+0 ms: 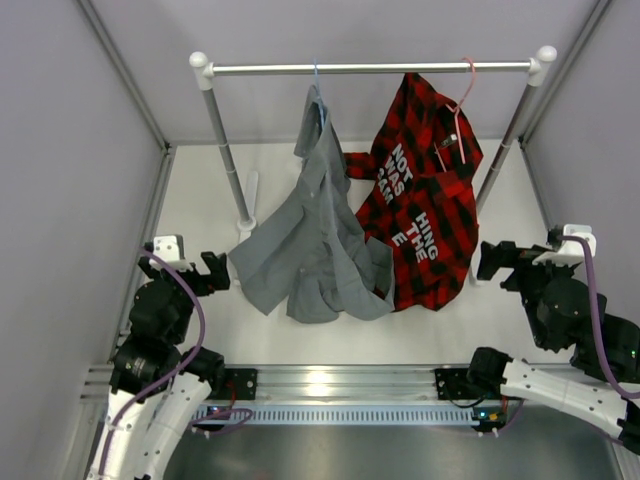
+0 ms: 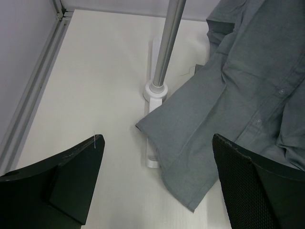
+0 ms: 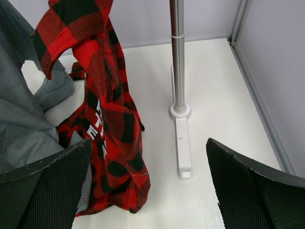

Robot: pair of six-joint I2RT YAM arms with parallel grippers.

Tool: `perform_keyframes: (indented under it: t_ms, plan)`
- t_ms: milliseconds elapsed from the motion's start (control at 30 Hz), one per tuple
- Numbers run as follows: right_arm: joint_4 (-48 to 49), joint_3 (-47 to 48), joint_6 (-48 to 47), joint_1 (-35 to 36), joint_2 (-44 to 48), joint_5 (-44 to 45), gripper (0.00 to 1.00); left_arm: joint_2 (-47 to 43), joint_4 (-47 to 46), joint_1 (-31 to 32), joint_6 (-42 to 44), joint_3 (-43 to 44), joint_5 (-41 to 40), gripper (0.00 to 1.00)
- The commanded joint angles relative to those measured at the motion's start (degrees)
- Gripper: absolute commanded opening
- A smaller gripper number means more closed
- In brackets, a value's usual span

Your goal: Place the shirt on the hanger

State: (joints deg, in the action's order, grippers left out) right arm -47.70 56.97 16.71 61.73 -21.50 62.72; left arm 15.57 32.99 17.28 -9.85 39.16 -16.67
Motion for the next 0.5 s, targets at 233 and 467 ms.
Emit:
perform_keyframes:
  t_ms: [233, 467]
  plan:
    - [-1.8, -0.1, 0.7, 0.1, -0.2, -0.1, 0.99, -0.9, -3.5, -0.3, 0.7, -0.4, 1.1, 0.98]
    - [-1.8, -0.4, 1.1, 0.1, 0.1, -0.1, 1.00, -0.8, -3.5, -0.3, 0.6, -0.4, 0.9, 0.98]
